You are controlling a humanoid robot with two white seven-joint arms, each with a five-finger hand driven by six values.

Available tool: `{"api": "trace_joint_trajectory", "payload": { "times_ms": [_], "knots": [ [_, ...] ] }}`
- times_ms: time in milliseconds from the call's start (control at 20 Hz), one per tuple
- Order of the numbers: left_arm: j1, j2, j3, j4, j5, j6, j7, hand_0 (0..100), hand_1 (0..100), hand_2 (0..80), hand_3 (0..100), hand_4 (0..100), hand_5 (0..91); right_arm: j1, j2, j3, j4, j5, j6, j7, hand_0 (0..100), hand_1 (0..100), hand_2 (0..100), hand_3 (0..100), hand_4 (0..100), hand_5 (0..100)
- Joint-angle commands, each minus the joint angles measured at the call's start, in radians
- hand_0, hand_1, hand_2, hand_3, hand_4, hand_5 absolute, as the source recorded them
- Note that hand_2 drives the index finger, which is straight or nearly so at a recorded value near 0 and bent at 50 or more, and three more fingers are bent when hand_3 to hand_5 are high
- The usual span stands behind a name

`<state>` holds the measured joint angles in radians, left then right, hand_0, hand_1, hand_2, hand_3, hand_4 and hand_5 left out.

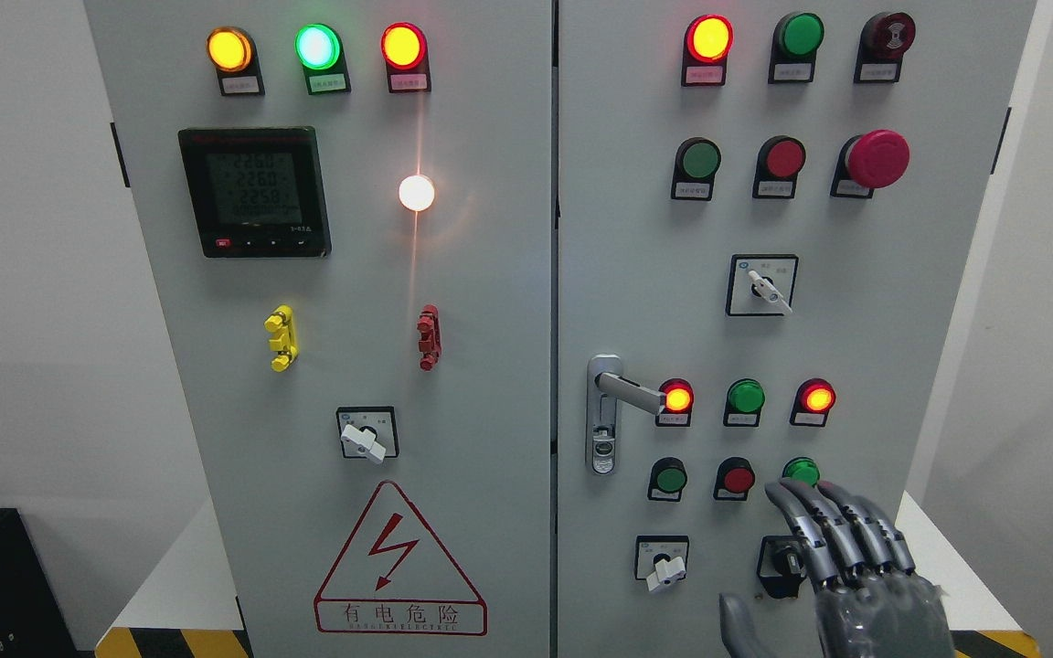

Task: Release door handle
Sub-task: 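Open the right hand and pull it down away from the handle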

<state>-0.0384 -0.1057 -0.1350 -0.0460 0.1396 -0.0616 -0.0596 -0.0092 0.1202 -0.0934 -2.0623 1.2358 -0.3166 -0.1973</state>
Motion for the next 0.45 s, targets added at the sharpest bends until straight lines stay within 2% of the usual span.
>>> {"api": "trace_joint_trajectory", "payload": {
  "times_ms": [0,401],
  "knots": [
    [0.000,0.001,0.000,0.000,0.000,-0.001,0.000,12,56,0.0,0,0,0.0,-0.012,0.003,-0.112,-0.022,-0.074,-0.012,0.003,48,17,7,12,12,1],
    [0.000,0.001,0.000,0.000,0.000,-0.001,0.000,12,56,0.0,0,0,0.0,-0.023,-0.001,-0.089,-0.016,-0.088,-0.012,0.012,47,16,6,11,11,1]
  ]
}}
